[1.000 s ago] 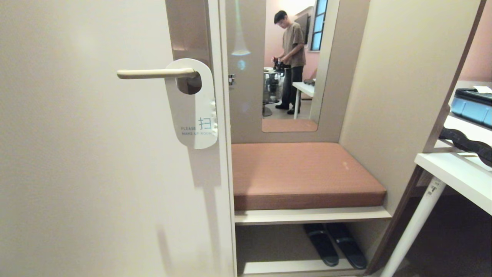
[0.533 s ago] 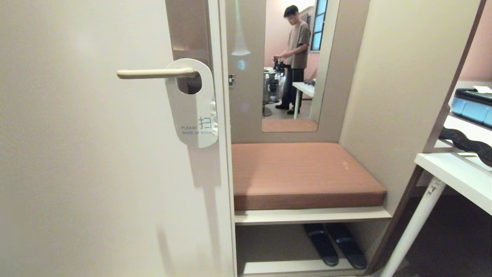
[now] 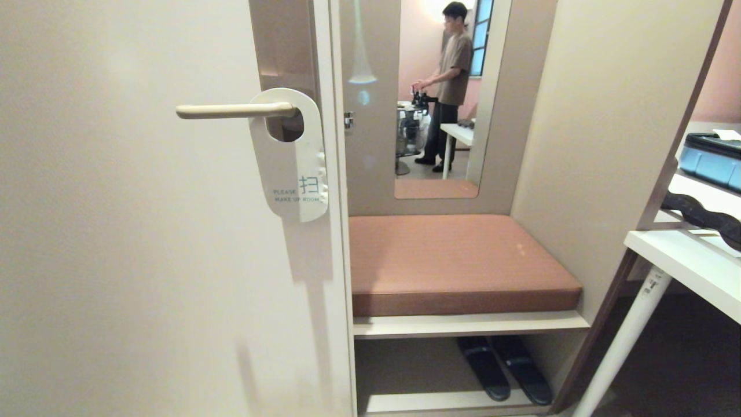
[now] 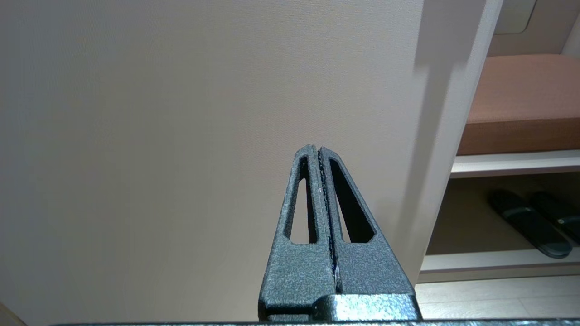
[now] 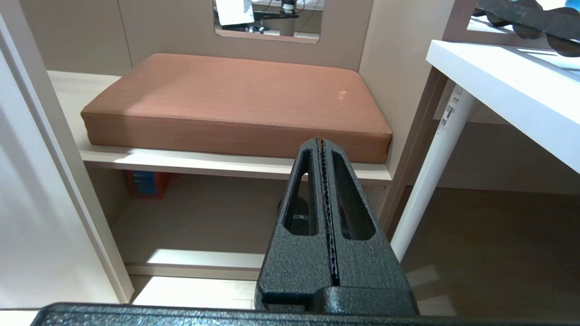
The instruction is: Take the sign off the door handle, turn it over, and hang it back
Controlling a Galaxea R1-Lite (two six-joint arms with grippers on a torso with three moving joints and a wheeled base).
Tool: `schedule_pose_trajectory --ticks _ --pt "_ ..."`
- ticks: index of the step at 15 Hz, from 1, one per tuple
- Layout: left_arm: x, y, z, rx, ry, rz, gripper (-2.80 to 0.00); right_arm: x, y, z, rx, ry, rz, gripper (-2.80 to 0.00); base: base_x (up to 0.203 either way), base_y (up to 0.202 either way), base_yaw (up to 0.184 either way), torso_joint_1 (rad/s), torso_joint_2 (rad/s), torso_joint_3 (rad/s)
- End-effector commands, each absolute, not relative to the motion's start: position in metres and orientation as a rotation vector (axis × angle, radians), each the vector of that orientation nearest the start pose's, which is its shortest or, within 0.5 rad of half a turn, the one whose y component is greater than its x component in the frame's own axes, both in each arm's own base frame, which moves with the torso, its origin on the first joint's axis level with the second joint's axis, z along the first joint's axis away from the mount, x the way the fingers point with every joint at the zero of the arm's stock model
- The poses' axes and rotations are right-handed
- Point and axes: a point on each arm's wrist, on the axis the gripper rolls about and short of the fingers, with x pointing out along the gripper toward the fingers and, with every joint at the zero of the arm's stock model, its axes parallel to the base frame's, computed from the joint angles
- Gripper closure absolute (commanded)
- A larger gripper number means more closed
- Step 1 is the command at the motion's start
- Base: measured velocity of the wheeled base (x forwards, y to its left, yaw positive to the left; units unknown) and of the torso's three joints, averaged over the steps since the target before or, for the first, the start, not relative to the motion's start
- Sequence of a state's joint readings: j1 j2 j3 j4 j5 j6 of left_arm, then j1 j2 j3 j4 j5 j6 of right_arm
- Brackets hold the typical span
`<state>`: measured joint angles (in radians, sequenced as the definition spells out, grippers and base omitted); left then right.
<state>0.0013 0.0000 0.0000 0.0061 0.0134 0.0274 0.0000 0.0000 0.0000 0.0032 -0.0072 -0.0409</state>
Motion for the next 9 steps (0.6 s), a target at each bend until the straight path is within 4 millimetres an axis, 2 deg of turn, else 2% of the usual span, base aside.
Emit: schedule_pose_trajectory --ticks 1,9 --pt "-0.0228 0.0003 0.0749 0.028 0.006 0.015 0.0 -0.0228 -0.0001 0.075 -0.041 0.005 -0.006 0.0 0.0 0.0 0.0 0.0 0.0 0.0" --pt "-0.0228 0.0003 0.0749 0.028 0.006 0.015 0.0 -0.0228 -0.0002 0.0753 -0.012 0.002 -0.009 0.0 0.0 0.0 0.0 0.0 0.0 0.0"
